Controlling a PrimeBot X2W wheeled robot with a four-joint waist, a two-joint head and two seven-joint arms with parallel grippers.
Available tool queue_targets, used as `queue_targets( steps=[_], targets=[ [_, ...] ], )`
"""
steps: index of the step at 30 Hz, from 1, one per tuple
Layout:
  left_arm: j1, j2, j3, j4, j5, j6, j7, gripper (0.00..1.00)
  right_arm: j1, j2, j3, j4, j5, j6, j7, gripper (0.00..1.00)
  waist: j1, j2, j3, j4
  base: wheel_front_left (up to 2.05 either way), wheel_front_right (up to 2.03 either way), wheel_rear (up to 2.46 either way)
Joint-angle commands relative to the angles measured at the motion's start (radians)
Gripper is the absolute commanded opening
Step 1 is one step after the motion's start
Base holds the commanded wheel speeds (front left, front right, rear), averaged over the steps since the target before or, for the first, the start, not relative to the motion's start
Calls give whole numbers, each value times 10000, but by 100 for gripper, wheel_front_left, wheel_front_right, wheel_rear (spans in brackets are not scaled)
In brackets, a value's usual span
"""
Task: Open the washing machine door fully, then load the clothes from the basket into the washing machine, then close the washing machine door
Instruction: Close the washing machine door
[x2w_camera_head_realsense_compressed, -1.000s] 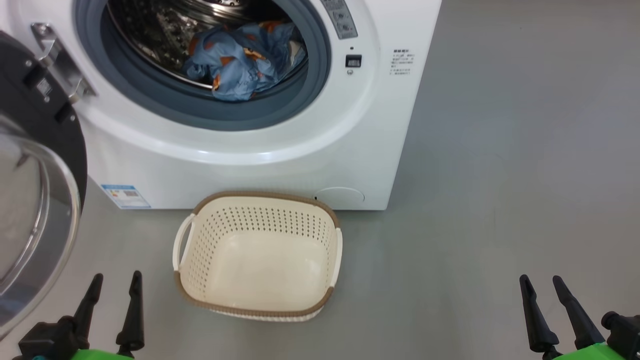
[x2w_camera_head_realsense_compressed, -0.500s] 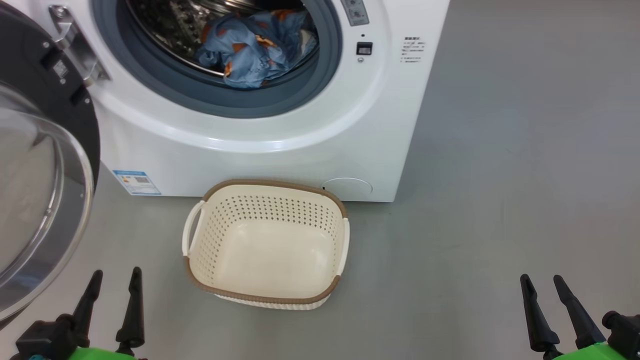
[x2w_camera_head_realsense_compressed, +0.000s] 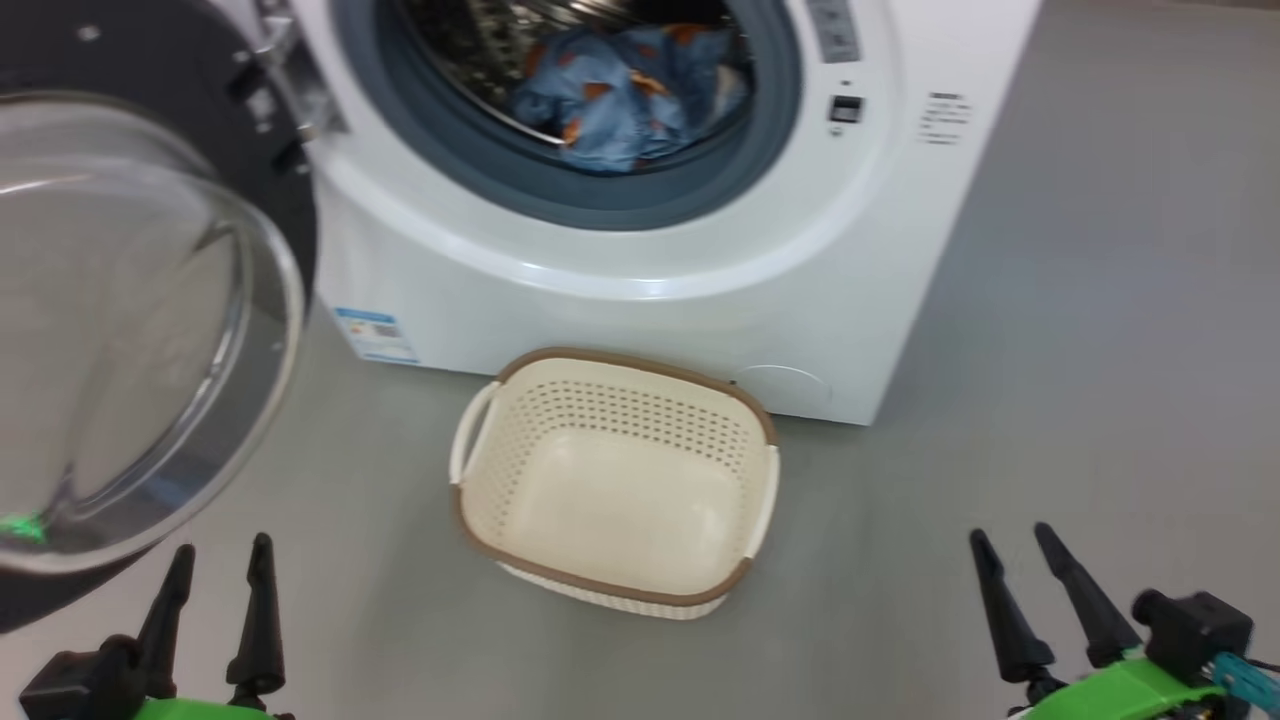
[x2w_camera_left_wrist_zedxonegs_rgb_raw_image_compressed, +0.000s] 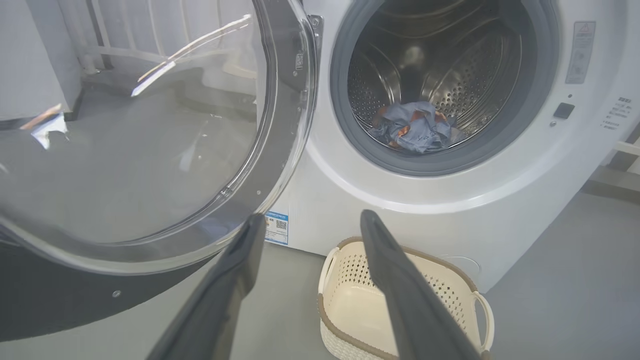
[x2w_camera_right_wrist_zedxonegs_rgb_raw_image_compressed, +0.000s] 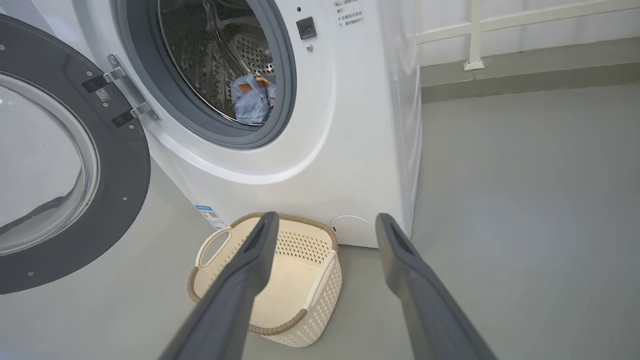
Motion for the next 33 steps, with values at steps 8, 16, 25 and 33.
queue_targets(
  steps=[8, 16, 25, 33],
  targets=[
    [252, -173, 832, -268, 92, -15, -63, 100, -760, -387, 1049, 147, 59, 16, -48, 100, 0, 0, -308, 1873, 0, 0, 0],
    [422, -382, 1104, -245, 167, -15, -63, 100, -1221, -622, 1608, 361, 212, 16, -48, 100, 0, 0, -395, 3070, 0, 0, 0],
    [755, -461, 1361, -394, 167, -15, -63, 100, -1278, -681, 2017, 482, 373, 16, -48, 100, 0, 0, -559, 3739, 0, 0, 0],
    [943, -475, 1592, -559, -162, 3, -63, 100, -1606, -739, 2392, 677, 495, 16, -48, 100, 0, 0, -507, 3802, 0, 0, 0]
  ],
)
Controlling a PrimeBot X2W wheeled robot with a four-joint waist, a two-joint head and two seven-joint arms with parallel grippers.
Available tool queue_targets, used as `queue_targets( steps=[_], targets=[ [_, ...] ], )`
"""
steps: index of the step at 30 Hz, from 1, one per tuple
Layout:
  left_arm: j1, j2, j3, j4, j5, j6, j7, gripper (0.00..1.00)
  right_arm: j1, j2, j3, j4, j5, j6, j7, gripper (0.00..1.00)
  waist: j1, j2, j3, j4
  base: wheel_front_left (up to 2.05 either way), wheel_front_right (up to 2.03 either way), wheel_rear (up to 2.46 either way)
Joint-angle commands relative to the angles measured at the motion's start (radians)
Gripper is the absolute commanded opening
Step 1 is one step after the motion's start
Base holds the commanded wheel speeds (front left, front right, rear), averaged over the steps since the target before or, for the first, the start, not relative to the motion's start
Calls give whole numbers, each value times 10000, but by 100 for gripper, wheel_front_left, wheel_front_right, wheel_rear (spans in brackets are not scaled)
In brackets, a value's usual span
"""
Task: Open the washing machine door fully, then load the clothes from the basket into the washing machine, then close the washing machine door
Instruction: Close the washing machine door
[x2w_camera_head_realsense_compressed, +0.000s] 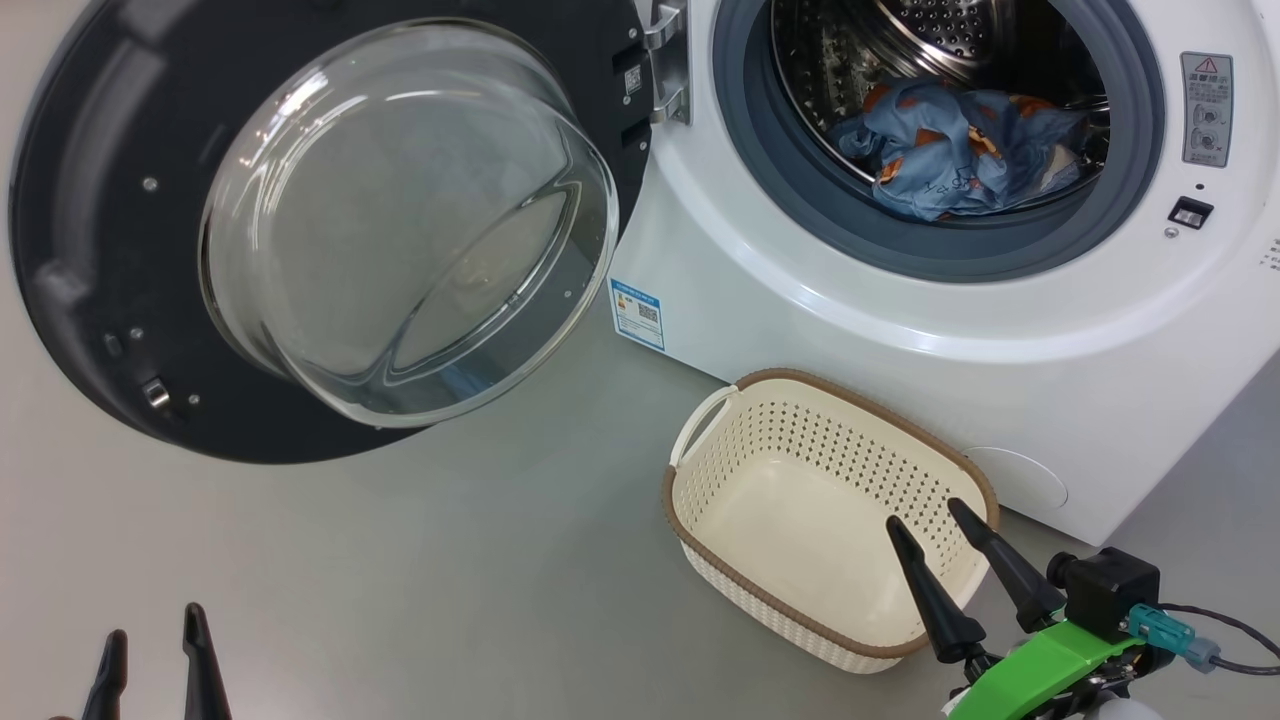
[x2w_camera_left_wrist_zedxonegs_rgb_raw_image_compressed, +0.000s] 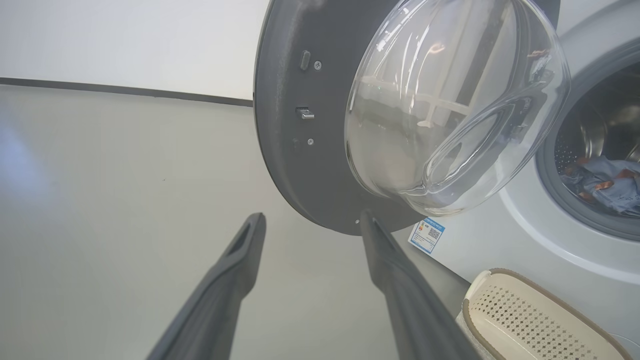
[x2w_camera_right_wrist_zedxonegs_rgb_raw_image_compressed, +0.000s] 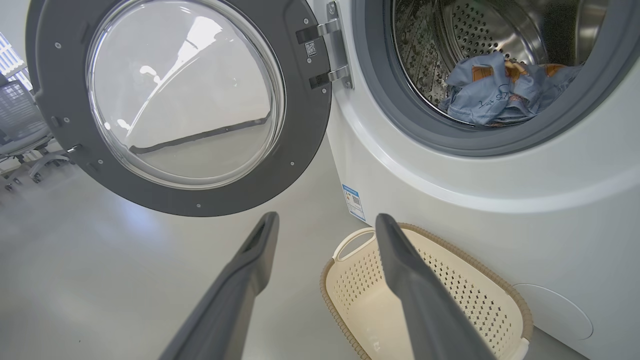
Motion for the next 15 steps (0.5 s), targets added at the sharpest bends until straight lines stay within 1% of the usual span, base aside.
queue_targets(
  steps=[1, 6, 7, 8, 9, 10, 11, 14, 15],
  targets=[
    [-73, 103, 368, -327, -67, 14, -63, 100, -274, -110, 258, -160, 115, 16, -48, 100, 0, -1, -3, 0, 0, 0, 0],
    [-6, 102, 326, -378, -311, 52, -63, 100, -209, -103, 308, -161, 162, 16, -48, 100, 0, -1, -39, -14, 0, 0, 0],
    [-32, 102, 342, -387, -488, 48, -63, 74, -192, -107, 312, -164, 170, 16, -48, 100, 0, -1, -38, -17, 0, 0, 0],
    [-63, 102, 373, -407, -663, 43, -63, 41, -172, -108, 308, -165, 179, 16, -48, 100, 0, -1, -45, -22, 0, 0, 0],
    [-114, 102, 425, -477, -820, 34, -63, 14, -146, -102, 288, -163, 189, 16, -48, 100, 0, -1, -52, -27, 0, 0, 0],
    [-114, 102, 425, -477, -820, 34, -63, 14, -146, -102, 288, -163, 189, 16, -48, 100, 0, -1, -52, -27, 0, 0, 0],
    [-187, 102, 543, -615, -959, 24, -63, 0, -116, -95, 255, -161, 196, 16, -48, 100, 0, -1, -47, -31, 0, 0, 0],
    [-504, 105, 1057, -1126, -1491, -2, -63, 0, -20, -85, 146, -178, 174, 16, -48, 100, 0, -1, 11, -45, 0, 0, 0],
    [-643, 185, 1153, -1340, -1597, -6, -63, 0, 12, -84, 104, -193, 155, 16, -48, 100, 0, -1, 48, -54, 0, 0, 0]
  ],
)
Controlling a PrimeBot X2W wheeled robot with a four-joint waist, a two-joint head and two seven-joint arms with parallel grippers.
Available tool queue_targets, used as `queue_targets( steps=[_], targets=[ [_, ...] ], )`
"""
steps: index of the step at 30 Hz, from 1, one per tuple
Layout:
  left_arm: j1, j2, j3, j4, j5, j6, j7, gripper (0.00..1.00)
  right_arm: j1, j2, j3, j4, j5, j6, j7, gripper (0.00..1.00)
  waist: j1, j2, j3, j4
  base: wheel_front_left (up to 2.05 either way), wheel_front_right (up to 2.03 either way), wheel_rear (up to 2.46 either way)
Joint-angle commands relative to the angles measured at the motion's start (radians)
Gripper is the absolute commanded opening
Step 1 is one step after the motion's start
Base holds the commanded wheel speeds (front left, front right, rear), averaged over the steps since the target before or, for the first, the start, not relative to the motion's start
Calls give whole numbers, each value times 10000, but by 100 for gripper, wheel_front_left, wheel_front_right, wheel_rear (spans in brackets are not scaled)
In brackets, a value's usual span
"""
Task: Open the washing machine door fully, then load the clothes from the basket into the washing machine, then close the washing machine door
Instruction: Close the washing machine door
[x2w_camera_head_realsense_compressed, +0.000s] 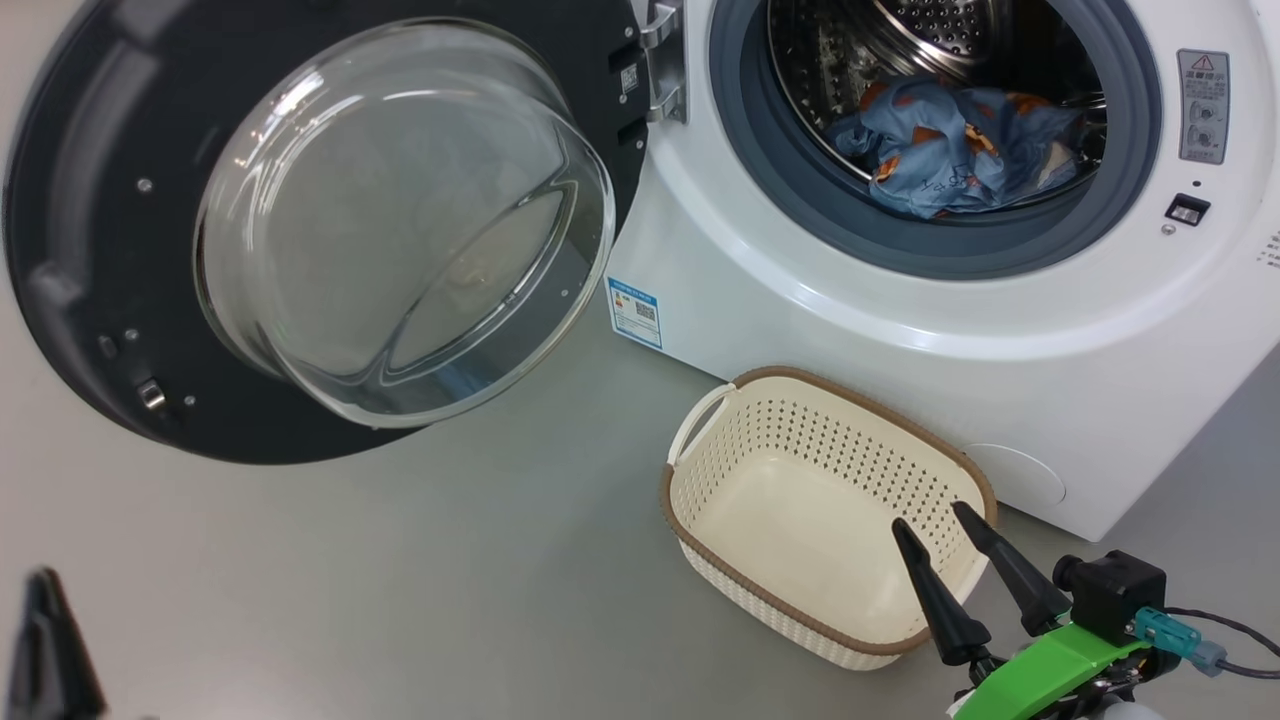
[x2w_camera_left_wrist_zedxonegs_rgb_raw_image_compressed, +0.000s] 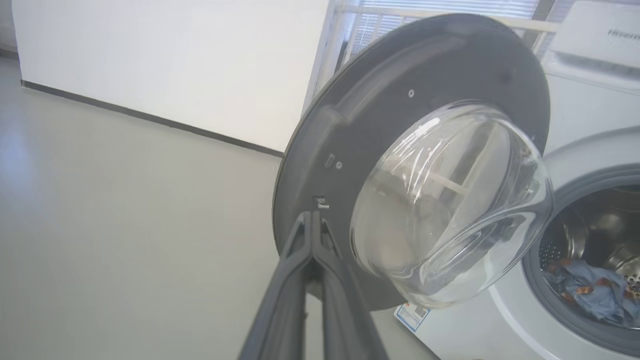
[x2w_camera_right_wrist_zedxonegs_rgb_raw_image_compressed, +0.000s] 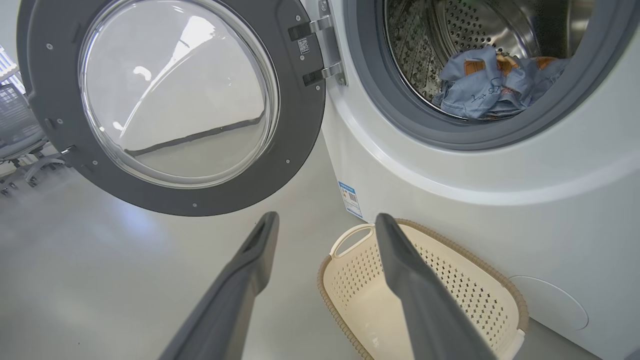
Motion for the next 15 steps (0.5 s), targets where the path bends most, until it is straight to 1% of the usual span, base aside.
queue_targets(
  steps=[1, 2, 4, 6, 10, 15],
  targets=[
    [-668, 340, 405, -504, -250, -20, -63, 0, 3, -66, 100, -255, 48, 16, -48, 100, 0, 0, 64, -18, 0, 0, 0],
    [-843, 584, 427, -661, -475, -21, -63, 0, 41, -68, 44, -274, 25, 16, -48, 100, 0, 0, 106, -24, 0, 0, 0],
    [-1240, 1252, 472, -839, -850, -23, -63, 0, 114, -76, -82, -313, -23, 16, -48, 100, 0, 0, 199, -26, 0, 0, 0],
    [-1796, 1891, 574, -806, -1577, -24, -63, 0, 193, -76, -213, -369, -75, 16, -48, 100, 0, 0, 288, -33, 0, 0, 0],
    [-3024, 3358, 753, -251, -3532, -25, -63, 0, 214, -70, -309, -454, -195, 16, -48, 100, 0, 0, 563, -216, 0, 0, 0],
    [-4243, 4978, 579, 1119, -5954, -25, -63, 0, -27, -131, -301, -510, -322, 16, -48, 100, 0, 0, 1038, -563, 0, 0, 0]
  ],
)
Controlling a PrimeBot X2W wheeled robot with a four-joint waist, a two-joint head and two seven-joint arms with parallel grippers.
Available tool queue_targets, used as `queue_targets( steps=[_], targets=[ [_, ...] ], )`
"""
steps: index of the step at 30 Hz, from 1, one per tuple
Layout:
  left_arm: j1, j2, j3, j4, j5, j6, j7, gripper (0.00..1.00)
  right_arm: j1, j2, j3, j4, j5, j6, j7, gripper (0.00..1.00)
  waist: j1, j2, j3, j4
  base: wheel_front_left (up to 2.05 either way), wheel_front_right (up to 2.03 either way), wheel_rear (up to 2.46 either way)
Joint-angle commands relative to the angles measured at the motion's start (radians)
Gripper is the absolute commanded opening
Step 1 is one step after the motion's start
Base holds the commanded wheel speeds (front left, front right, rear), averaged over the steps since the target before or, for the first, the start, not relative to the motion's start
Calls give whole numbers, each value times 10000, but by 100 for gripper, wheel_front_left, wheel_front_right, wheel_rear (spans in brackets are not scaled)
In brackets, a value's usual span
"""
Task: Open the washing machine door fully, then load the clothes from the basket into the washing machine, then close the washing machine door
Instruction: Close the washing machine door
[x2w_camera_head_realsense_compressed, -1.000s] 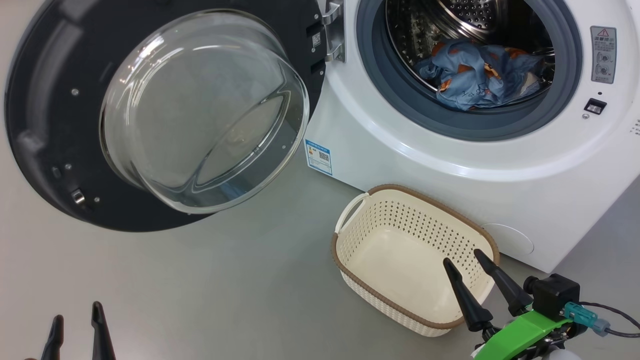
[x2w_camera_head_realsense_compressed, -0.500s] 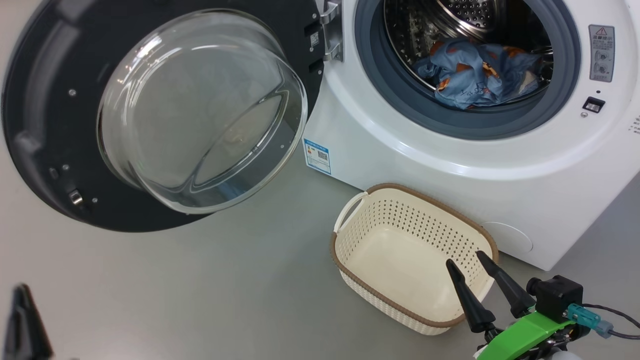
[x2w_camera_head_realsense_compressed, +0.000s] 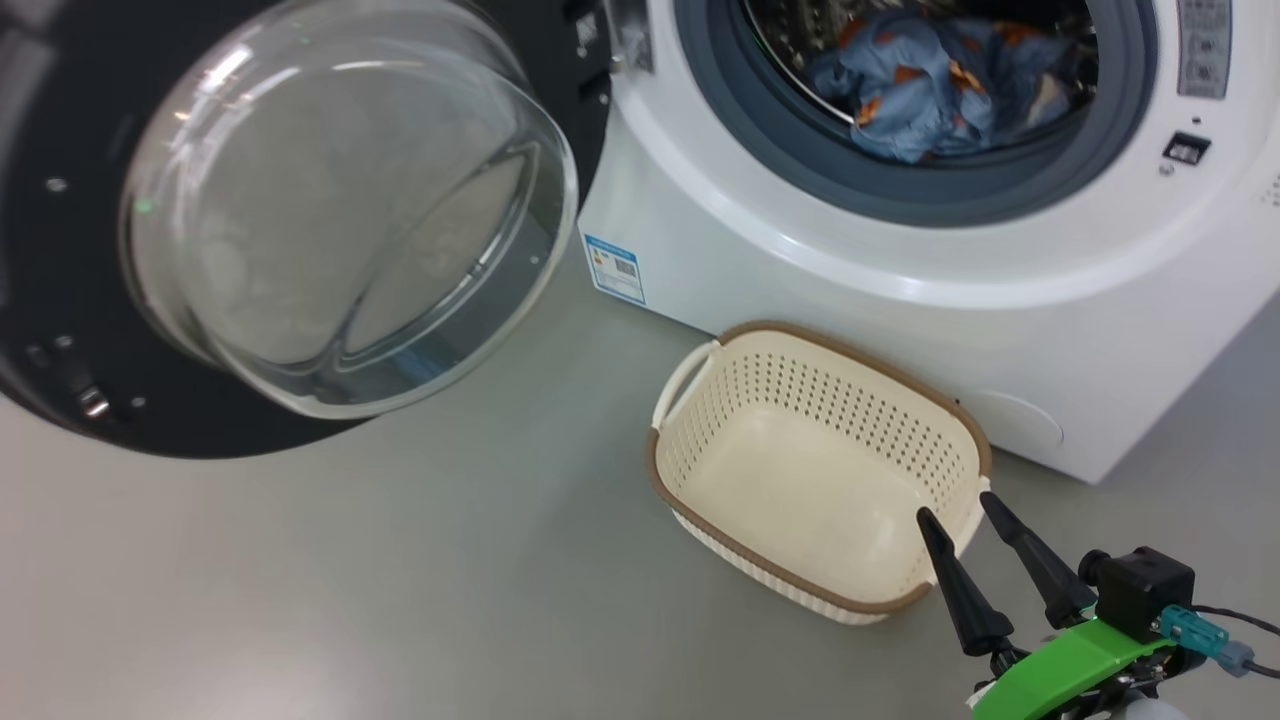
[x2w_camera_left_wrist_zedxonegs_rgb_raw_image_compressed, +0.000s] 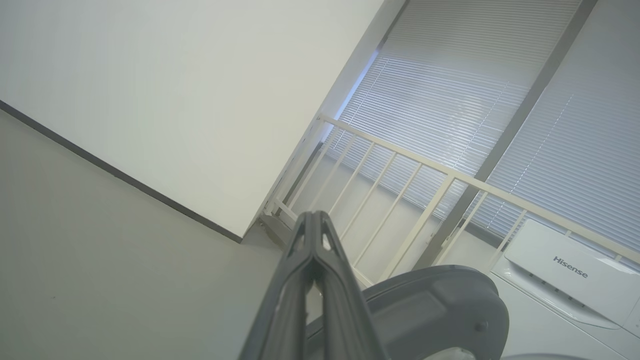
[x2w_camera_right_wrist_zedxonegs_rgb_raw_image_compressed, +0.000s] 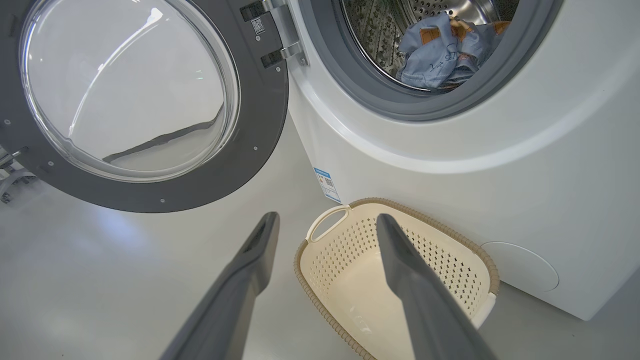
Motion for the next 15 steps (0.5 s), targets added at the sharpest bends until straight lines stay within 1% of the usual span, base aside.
queue_targets(
  steps=[1, 3, 5, 7, 10, 15],
  targets=[
    [-663, 917, 187, 180, -710, -24, -49, 0, -269, -122, 217, -258, -145, 16, -48, 100, 0, 0, 381, -327, 0, 0, 0],
    [-1085, 1554, -87, 832, -1744, -24, 159, 0, -398, -152, 236, -267, -188, 16, -48, 100, 0, 0, 579, -472, 0, 0, 0],
    [-1521, 2063, -283, 1445, -2670, -24, 546, 0, -516, -181, 231, -272, -233, 16, -48, 100, 0, 0, 783, -607, 0, 0, 0],
    [-1863, 2498, -498, 2036, -3300, -24, 1013, 0, -618, -203, 230, -277, -276, 16, -48, 100, 0, 0, 965, -734, 0, 0, 0],
    [-2274, 2940, -720, 2799, -4059, -24, 1800, 0, -763, -250, 209, -313, -339, 16, -48, 100, 0, 0, 1270, -880, 0, 0, 0],
    [-2819, 3297, -795, 3799, -5097, -24, 3199, 0, -990, -293, 170, -378, -431, 16, -48, 100, 0, 0, 1736, -1085, 0, 0, 0]
  ],
)
